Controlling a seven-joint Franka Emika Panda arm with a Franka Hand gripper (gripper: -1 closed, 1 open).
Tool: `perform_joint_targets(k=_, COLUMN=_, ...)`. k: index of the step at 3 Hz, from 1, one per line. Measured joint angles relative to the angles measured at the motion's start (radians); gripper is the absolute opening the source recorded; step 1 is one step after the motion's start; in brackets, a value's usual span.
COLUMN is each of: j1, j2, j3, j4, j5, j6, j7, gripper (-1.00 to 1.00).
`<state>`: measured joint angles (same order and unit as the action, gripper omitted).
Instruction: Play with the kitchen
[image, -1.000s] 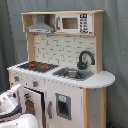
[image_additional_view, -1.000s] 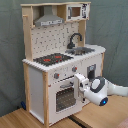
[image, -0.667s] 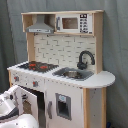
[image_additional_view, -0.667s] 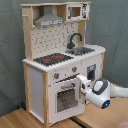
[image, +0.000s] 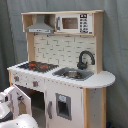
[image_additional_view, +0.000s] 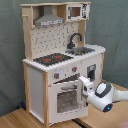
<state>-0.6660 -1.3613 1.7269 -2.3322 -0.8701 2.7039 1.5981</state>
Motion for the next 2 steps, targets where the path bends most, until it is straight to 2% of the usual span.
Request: perform_joint_targets(k=2, j1=0.036, j2=0.009, j3=0.021, j4=0.018, j5=0.143, j6=-0.087, j7=-0.108, gripper=-1.0)
